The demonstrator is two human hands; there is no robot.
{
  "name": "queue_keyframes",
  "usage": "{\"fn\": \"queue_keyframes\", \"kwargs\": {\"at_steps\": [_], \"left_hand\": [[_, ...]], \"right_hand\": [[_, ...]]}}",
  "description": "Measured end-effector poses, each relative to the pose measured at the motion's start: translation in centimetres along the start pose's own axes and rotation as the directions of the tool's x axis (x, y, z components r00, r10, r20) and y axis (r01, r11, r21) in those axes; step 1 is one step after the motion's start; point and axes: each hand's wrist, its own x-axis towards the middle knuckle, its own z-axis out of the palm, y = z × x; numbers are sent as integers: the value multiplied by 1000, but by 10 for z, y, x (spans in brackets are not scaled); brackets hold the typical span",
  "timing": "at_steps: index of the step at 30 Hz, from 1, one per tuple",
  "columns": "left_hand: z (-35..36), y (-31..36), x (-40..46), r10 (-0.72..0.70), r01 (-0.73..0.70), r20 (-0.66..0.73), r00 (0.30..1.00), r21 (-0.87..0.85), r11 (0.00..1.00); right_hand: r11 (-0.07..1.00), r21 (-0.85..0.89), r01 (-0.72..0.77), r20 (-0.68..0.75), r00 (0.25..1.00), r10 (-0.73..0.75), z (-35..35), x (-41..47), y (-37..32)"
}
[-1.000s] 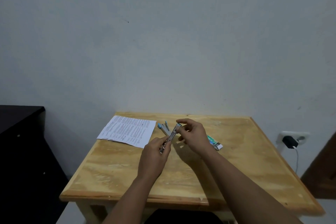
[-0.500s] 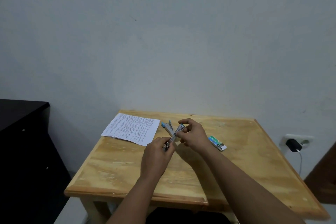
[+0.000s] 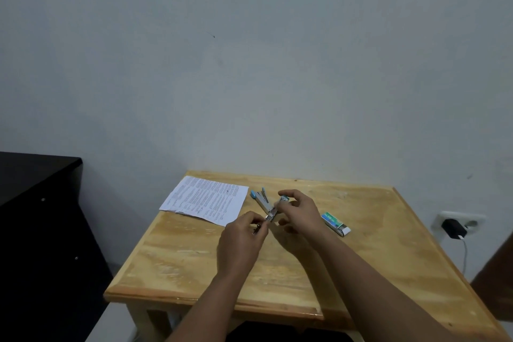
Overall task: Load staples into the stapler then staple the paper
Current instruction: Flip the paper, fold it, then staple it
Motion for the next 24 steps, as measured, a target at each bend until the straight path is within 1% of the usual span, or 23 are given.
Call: {"fn": "queue_keyframes", "kwargs": {"at_steps": [2, 3, 5, 7, 8, 9, 10, 11, 12, 13, 14, 15, 16, 17, 18, 19, 20, 21, 22, 23, 24], "left_hand": [[-5, 1, -2, -19, 19, 1, 1000, -5, 1000], [-7, 1, -2, -21, 21, 9, 1000, -25, 999], [-12, 2, -2, -19, 24, 49, 999, -92, 995], [-18, 6, 2, -51, 69, 106, 993, -175, 982], [-21, 11, 5, -81, 118, 147, 986, -263, 957], [-23, 18, 8, -115, 182, 194, 974, -377, 908], [-25, 26, 12, -145, 248, 238, 960, -490, 836], [-27, 34, 15, -179, 313, 283, 942, -559, 767], [-28, 43, 17, -221, 387, 340, 914, -573, 723], [-28, 50, 18, -276, 488, 423, 863, -559, 671], [-27, 57, 17, -331, 604, 521, 787, -540, 587], [-26, 62, 16, -374, 706, 605, 703, -531, 469], [-25, 65, 16, -401, 768, 655, 640, -531, 357], [-23, 65, 16, -424, 792, 669, 610, -526, 309], [-20, 66, 15, -441, 789, 654, 614, -505, 350], [-17, 65, 13, -449, 762, 619, 644, -469, 447], [-15, 67, 11, -435, 708, 572, 695, -440, 552], [-13, 67, 10, -393, 636, 525, 755, -438, 635], [-11, 69, 8, -334, 559, 483, 809, -459, 691], [-8, 68, 7, -276, 489, 445, 852, -488, 723], [-5, 69, 5, -234, 439, 417, 878, -511, 739]], "right_hand": [[1000, 20, -17, -19, 1000, 17, -2, -2, -1], [998, 60, -27, -25, 999, 29, -3, -3, -2], [962, 257, -97, -36, 993, 110, -3, -10, -7], [856, 486, -173, -30, 976, 215, 0, -15, -11], [787, 585, -195, -25, 966, 258, 2, -14, -11], [706, 677, -210, -10, 956, 294, 4, -12, -8], [608, 761, -228, 23, 945, 325, 5, -10, -6], [505, 829, -241, 69, 940, 336, 7, -8, -5], [397, 884, -247, 119, 940, 321, 8, -7, -6], [307, 918, -251, 163, 944, 286, 9, -7, -8], [250, 936, -250, 188, 951, 246, 11, -9, -13], [245, 940, -238, 187, 959, 214, 13, -11, -18], [278, 934, -225, 176, 966, 191, 15, -13, -22], [343, 915, -213, 155, 970, 189, 17, -12, -24], [413, 889, -200, 125, 971, 202, 18, -11, -25], [474, 862, -180, 85, 973, 216, 18, -10, -25], [513, 844, -160, 49, 974, 222, 17, -8, -25], [532, 835, -145, 24, 974, 227, 15, -7, -26], [531, 836, -137, 15, 974, 227, 13, -5, -26], [519, 844, -136, 17, 974, 227, 12, -3, -26], [492, 860, -138, 24, 973, 231, 9, -2, -25]]}}
